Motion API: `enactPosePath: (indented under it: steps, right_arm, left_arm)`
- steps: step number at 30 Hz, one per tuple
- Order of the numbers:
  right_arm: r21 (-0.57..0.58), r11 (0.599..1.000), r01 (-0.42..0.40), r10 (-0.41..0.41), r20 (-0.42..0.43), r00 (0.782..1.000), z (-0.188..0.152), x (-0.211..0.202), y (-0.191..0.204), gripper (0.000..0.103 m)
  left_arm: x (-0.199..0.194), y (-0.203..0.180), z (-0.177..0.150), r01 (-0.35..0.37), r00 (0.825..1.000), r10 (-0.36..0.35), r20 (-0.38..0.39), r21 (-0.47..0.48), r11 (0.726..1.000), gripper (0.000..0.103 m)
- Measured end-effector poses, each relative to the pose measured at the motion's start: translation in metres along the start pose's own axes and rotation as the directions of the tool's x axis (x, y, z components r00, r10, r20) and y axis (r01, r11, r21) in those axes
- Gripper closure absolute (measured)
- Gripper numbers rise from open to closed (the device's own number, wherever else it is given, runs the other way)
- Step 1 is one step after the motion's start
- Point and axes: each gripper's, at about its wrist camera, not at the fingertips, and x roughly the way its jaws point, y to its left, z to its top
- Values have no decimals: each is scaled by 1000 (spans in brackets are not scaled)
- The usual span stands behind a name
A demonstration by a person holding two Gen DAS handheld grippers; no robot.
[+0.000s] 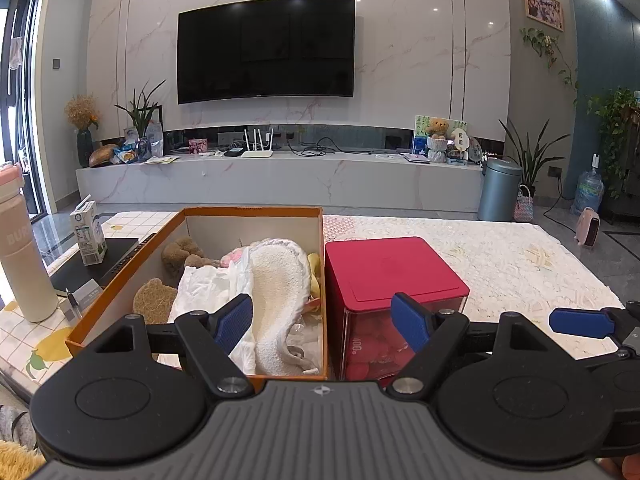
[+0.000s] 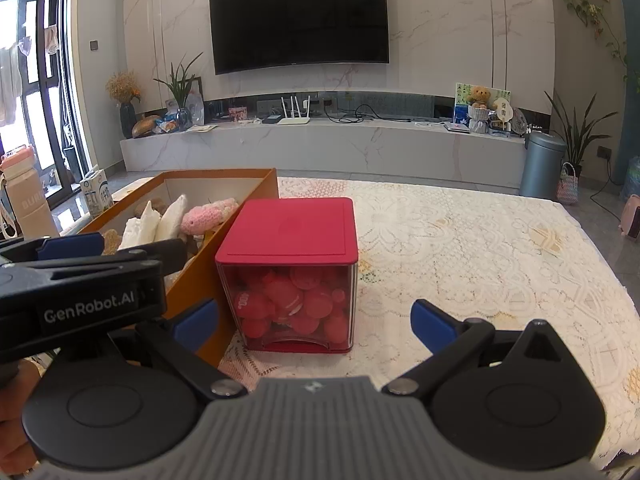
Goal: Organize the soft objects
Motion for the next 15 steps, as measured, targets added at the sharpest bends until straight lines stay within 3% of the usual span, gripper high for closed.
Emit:
enactPosePath:
  steps: [15]
  right_arm:
    - [3,1000,-4,4,1,1000,0,0,-1,3]
  left_arm:
    - [-1,0,-1,-5,1000,5,15,-9,1000,10]
